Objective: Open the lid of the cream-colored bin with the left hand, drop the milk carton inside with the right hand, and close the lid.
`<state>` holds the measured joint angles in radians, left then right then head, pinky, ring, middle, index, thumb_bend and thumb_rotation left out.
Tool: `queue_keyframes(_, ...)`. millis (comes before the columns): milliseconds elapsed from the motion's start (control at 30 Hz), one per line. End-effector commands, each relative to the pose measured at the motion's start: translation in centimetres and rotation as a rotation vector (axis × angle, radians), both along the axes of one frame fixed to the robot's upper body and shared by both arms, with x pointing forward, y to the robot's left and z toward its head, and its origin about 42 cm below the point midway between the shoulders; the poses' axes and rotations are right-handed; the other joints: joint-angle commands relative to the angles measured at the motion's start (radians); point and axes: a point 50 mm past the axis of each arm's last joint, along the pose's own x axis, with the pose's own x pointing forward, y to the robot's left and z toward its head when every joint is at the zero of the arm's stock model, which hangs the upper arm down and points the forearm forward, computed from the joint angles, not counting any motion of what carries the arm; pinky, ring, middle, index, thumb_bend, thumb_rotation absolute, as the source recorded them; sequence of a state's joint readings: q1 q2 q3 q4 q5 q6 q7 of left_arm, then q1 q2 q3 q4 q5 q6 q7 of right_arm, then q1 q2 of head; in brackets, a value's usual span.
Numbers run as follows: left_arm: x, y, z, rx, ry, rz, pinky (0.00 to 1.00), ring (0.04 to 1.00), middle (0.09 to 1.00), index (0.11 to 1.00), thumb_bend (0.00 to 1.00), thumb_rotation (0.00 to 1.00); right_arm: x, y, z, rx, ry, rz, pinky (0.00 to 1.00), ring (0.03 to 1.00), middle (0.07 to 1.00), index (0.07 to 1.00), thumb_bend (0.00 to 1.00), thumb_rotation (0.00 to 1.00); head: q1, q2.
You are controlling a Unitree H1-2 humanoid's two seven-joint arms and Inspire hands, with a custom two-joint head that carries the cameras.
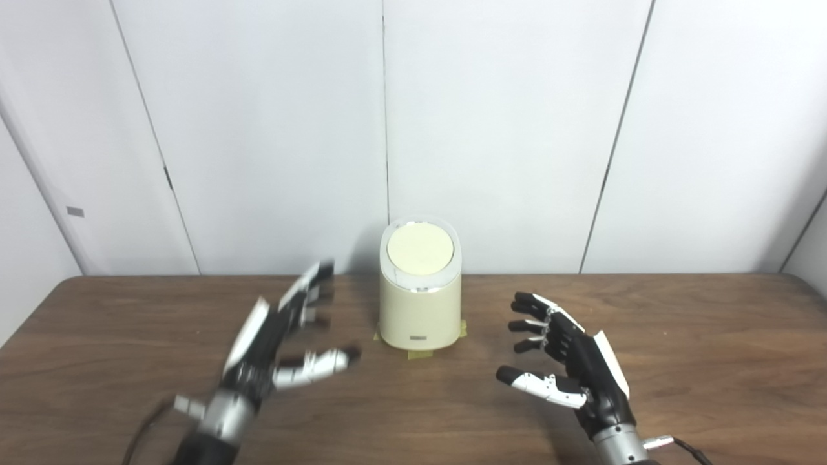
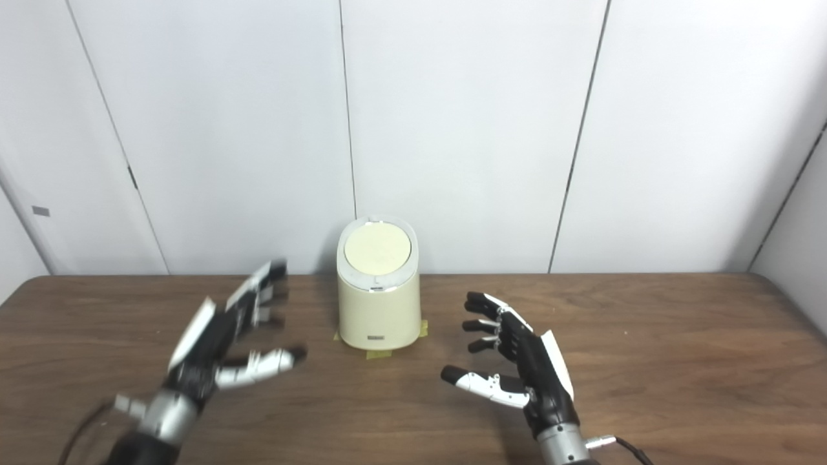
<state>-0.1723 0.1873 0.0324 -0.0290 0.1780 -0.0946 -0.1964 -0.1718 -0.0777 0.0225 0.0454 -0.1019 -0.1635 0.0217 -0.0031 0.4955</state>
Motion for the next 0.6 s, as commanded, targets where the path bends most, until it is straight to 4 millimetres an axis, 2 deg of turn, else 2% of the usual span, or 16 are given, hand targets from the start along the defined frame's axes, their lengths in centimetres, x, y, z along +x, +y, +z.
queue_keyframes(0,0.1,0.0,1.7,-0.07,-0.094,-0.002,0.66,0.786,0.843,0.891,0.76,0.24,0.9,0.0,2.3,0.013,-0.11,0.018,0.56,0.708,0.798,0.792,0.71,0.28,0.001,0.002)
queue_keyframes(100,-1.0,0.7,0.2,-0.115,-0.065,0.016,0.65,0.74,0.789,0.851,0.75,0.24,0.9,-0.3,2.1,0.024,-0.109,0.031,0.56,0.717,0.808,0.8,0.73,0.28,0.002,0.002)
queue_keyframes(233,-1.7,1.5,-0.8,-0.153,-0.056,0.035,0.65,0.734,0.78,0.818,0.73,0.24,0.9,-0.5,2.0,0.003,-0.117,0.038,0.56,0.716,0.815,0.811,0.72,0.26,0.006,0.006)
queue_keyframes(567,-2.0,2.0,-1.0,-0.173,-0.061,0.057,0.65,0.741,0.789,0.816,0.74,0.22,0.5,-0.4,2.1,0.013,-0.118,0.042,0.57,0.711,0.817,0.829,0.74,0.26,0.006,0.015)
